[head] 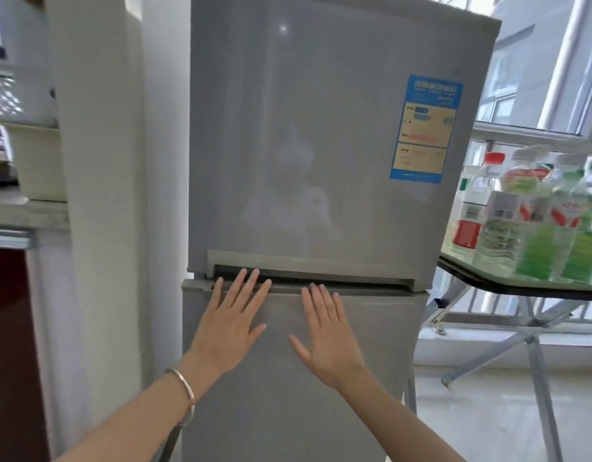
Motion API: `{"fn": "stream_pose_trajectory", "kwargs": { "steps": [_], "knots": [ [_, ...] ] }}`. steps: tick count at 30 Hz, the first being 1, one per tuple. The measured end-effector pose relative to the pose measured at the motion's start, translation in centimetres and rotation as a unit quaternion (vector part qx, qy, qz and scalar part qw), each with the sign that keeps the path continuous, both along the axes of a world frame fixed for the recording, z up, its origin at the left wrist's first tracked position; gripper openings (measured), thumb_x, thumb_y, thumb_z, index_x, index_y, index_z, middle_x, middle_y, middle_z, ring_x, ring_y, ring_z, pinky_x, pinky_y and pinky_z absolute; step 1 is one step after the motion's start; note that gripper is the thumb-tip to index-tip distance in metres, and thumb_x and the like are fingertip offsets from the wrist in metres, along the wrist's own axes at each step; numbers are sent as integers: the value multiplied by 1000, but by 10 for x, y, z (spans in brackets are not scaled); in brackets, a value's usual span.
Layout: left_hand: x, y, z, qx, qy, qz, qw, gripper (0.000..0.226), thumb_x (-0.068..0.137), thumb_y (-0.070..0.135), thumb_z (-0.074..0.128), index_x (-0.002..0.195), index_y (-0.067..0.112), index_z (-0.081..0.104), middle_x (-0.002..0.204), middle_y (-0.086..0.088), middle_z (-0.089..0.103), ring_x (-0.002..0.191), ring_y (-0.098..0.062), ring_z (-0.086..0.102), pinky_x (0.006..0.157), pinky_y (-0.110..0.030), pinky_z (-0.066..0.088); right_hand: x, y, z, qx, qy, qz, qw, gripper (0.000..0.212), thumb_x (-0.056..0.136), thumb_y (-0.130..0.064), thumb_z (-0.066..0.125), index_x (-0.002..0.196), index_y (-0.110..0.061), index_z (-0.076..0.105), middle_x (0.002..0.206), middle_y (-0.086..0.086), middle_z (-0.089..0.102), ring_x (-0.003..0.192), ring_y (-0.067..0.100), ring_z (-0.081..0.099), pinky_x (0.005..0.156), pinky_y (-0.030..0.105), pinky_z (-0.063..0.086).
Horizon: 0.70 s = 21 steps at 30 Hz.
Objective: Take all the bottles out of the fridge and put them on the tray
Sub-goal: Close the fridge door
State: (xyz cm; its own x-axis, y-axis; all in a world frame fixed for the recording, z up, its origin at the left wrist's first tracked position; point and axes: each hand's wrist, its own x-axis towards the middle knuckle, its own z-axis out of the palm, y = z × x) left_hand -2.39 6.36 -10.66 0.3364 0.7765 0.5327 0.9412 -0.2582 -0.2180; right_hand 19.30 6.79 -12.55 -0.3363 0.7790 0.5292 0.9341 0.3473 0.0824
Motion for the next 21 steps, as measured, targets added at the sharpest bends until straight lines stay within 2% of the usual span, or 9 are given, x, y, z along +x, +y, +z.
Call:
{"fn": "stream_pose_trajectory", "kwargs": {
  "steps": [2,6,8,11,15,21],
  "knots": [
    [-2,10,-4,-12,11,16,1000,74,87,52,36,152,19,25,158,-8,25,145,-28,27,113,-54,21,0,10,-2,-1,-10,-3,1000,86,90,-59,40,155,-7,20,162,12,21,151,26,14,119,44,9],
    [-2,21,-10,-11,2,27,1000,83,83,50,59,152,19,25,158,-8,27,145,-28,29,113,-56,22,-3,21,-7,3,-5,-6,1000,96,81,-61,48,155,-7,20,162,13,20,151,27,15,118,45,10],
    [-1,22,-12,4,2,28,1000,86,82,50,62,152,19,24,158,-8,26,145,-27,28,113,-56,22,-4,22,-9,8,1,-4,1000,98,79,-62,49,155,-7,20,162,14,19,151,28,15,118,46,11],
    [-4,17,-13,-9,10,44,999,84,83,52,57,153,20,21,159,-7,25,146,-27,25,113,-54,23,-1,20,-9,14,-12,-6,1000,99,78,-62,48,155,-6,19,163,15,18,151,28,14,118,46,11],
    [-2,19,-21,-13,2,69,998,82,84,58,32,154,20,14,160,-9,20,148,-28,15,113,-55,21,0,20,-9,17,-15,0,1000,101,76,-62,47,155,-6,20,162,15,18,151,28,14,118,46,10],
    [-2,21,-21,4,6,68,998,83,83,59,34,154,21,13,160,-8,20,148,-27,13,114,-53,18,8,28,-11,44,-37,17,998,102,75,-57,55,156,-7,18,163,14,17,151,28,14,118,45,8]
  ]
}}
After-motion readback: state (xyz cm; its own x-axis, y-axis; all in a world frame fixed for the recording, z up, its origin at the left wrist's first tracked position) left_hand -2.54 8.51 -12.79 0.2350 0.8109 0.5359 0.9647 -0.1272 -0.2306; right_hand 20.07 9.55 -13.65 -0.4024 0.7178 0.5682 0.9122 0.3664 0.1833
